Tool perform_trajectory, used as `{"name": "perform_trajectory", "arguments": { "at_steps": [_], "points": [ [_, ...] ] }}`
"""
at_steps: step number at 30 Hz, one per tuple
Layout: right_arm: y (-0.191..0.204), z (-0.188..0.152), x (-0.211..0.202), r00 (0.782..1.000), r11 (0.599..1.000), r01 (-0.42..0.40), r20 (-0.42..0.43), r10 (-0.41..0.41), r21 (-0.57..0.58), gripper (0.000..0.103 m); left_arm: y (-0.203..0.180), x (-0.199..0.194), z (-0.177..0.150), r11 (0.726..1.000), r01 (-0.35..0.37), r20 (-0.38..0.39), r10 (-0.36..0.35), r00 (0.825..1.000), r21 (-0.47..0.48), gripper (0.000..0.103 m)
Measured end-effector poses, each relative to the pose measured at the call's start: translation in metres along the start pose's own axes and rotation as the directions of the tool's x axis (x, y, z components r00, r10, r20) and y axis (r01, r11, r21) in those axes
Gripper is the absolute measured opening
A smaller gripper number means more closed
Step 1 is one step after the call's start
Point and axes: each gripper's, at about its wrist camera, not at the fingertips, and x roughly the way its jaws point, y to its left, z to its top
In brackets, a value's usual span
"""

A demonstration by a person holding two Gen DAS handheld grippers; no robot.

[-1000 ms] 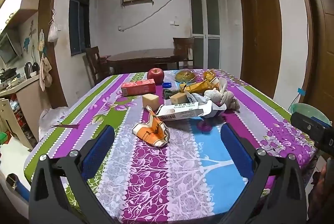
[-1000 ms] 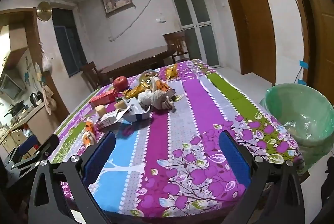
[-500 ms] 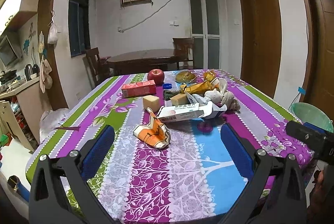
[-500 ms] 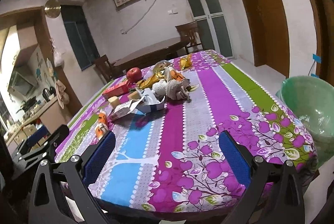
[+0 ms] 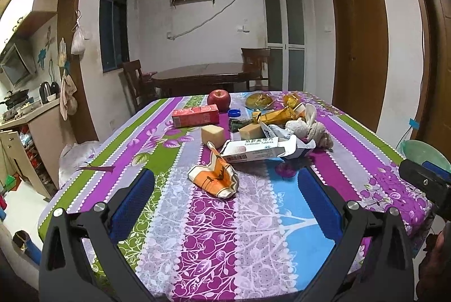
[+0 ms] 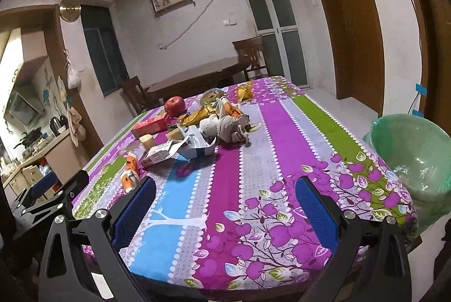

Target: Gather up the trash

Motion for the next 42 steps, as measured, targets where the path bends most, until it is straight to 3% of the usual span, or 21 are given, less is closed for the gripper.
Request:
{"name": "perform_trajectory", "arguments": {
  "at_steps": [42],
  "points": [
    [-0.007, -0.005, 0.018, 0.996, 0.999, 0.042, -0.080, -0.039, 0.034, 0.099, 0.006, 0.011, -0.007, 0.999, -0.032, -0.064, 0.031, 0.997, -0.015, 0.098]
  ]
}}
